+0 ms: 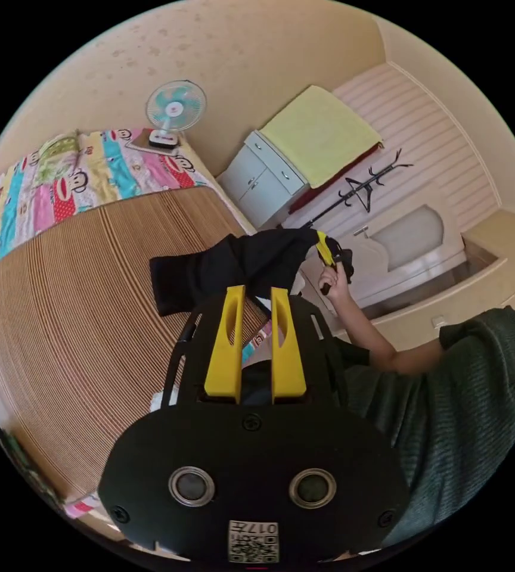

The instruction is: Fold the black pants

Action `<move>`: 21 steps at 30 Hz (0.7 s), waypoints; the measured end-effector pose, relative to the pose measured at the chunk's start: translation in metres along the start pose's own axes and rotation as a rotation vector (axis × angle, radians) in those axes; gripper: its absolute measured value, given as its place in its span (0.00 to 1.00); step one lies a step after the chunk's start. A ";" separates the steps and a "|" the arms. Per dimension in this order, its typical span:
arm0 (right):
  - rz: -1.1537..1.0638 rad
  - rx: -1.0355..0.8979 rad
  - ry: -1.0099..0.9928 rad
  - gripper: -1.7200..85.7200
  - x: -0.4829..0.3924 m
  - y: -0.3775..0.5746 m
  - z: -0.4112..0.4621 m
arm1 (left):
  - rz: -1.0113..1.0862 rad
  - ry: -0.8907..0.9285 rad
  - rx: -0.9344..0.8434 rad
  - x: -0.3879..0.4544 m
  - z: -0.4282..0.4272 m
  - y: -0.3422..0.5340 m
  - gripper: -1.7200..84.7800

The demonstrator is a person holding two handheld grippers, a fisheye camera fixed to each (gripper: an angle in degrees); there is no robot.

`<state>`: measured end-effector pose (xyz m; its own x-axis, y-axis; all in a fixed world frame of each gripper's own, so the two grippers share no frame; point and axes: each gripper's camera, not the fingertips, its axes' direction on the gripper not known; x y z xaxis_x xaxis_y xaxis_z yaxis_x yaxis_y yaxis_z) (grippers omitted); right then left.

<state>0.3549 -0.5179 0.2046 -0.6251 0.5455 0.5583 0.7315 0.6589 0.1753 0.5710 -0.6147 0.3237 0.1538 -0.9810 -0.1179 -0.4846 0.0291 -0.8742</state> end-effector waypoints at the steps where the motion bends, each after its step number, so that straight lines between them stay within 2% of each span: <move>1: -0.051 -0.075 -0.043 0.05 -0.019 0.001 0.022 | 0.077 -0.026 -0.016 0.022 0.011 -0.012 0.14; 5: -0.221 -0.345 -0.045 0.05 -0.083 0.029 0.102 | 0.271 -0.181 0.046 0.087 0.031 -0.037 0.21; 7: -0.337 -0.493 -0.099 0.05 -0.124 0.066 0.152 | 0.345 -0.188 0.050 0.106 0.039 -0.042 0.21; 9: -0.390 -0.556 -0.127 0.05 -0.144 0.096 0.178 | 0.371 -0.242 0.030 0.116 0.046 -0.042 0.20; 11: -0.417 -0.533 -0.132 0.04 -0.155 0.119 0.185 | 0.349 -0.203 0.152 0.116 0.017 -0.027 0.15; 14: -0.534 -0.535 -0.130 0.04 -0.173 0.151 0.182 | 0.297 -0.150 0.258 0.112 -0.031 -0.008 0.12; 17: -0.694 -0.417 -0.178 0.04 -0.193 0.183 0.160 | 0.275 -0.134 0.314 0.119 -0.070 -0.001 0.11; 19: -0.804 -0.330 -0.121 0.04 -0.204 0.216 0.144 | 0.242 -0.090 0.367 0.118 -0.098 0.002 0.11; 21: -0.852 -0.336 -0.011 0.04 -0.207 0.247 0.143 | 0.201 -0.036 0.438 0.116 -0.129 0.004 0.11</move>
<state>0.6259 -0.3942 0.0167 -0.9909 -0.0505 0.1244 0.0610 0.6562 0.7521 0.4758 -0.7528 0.3678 0.1279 -0.9406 -0.3146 -0.1010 0.3032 -0.9476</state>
